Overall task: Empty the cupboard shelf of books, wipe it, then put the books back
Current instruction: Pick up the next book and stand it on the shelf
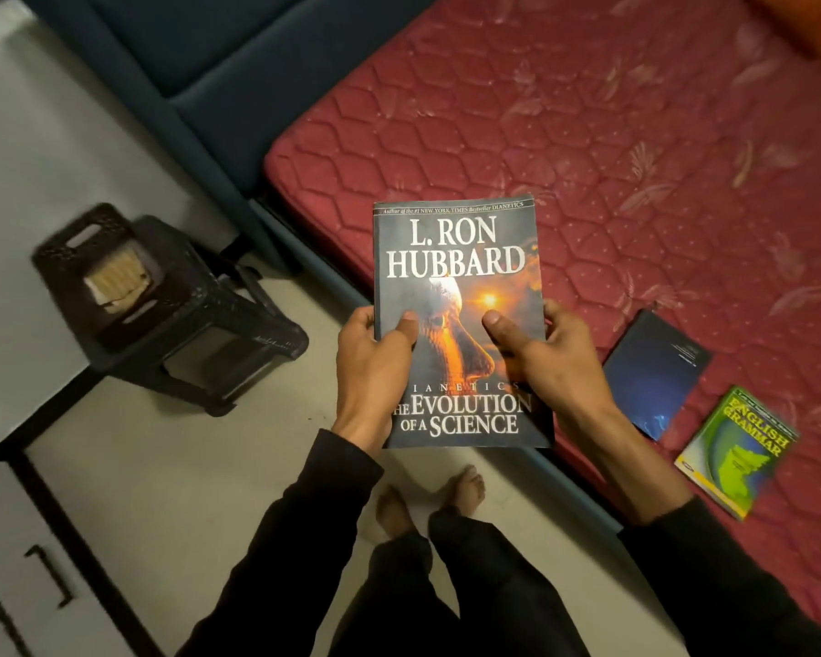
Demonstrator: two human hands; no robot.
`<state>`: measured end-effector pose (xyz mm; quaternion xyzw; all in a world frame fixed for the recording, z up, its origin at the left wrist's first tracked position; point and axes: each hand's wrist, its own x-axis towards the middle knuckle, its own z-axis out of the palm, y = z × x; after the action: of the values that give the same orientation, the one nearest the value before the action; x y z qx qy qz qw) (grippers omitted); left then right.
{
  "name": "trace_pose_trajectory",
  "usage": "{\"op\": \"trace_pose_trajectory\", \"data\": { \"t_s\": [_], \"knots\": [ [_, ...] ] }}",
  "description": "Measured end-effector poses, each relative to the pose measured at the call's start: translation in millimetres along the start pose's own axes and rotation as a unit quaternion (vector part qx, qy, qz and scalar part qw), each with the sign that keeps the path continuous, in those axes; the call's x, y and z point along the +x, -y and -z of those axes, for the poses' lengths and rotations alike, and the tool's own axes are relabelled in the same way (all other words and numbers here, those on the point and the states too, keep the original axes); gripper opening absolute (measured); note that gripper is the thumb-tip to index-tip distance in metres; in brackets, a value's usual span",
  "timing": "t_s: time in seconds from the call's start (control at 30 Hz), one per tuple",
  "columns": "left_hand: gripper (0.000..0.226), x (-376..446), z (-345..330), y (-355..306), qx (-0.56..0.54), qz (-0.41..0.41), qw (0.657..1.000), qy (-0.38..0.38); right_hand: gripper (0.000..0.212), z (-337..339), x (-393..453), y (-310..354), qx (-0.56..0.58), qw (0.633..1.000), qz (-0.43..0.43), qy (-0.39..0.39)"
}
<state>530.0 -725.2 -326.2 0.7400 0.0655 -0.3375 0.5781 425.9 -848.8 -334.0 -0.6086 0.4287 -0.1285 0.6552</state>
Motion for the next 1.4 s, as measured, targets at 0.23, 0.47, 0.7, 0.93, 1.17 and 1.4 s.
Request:
{"op": "trace_pose_trajectory", "data": {
  "t_s": [0.23,0.47,0.7,0.93,1.17,1.4],
  "knots": [
    [0.017,-32,58,-10,-0.039,-0.011,0.999,-0.016,0.02,-38,-34,25,-0.022,0.999,0.011,0.047],
    [0.018,-63,101,-12,-0.087,-0.021,0.995,-0.046,0.019,-70,-68,50,-0.03,0.994,0.017,0.105],
    [0.024,-87,128,-4,-0.123,-0.024,0.986,-0.114,0.012,-92,-89,67,-0.04,0.98,0.019,0.196],
    [0.02,-116,131,2,-0.155,-0.031,0.969,-0.192,0.007,-97,-95,74,-0.058,0.958,0.039,0.278],
    [0.02,-146,125,14,-0.198,-0.025,0.943,-0.267,0.02,-100,-95,72,-0.11,0.927,0.068,0.352],
    [0.026,-183,132,37,-0.239,-0.016,0.909,-0.341,0.025,-114,-117,68,-0.144,0.887,0.067,0.434]
  ]
}}
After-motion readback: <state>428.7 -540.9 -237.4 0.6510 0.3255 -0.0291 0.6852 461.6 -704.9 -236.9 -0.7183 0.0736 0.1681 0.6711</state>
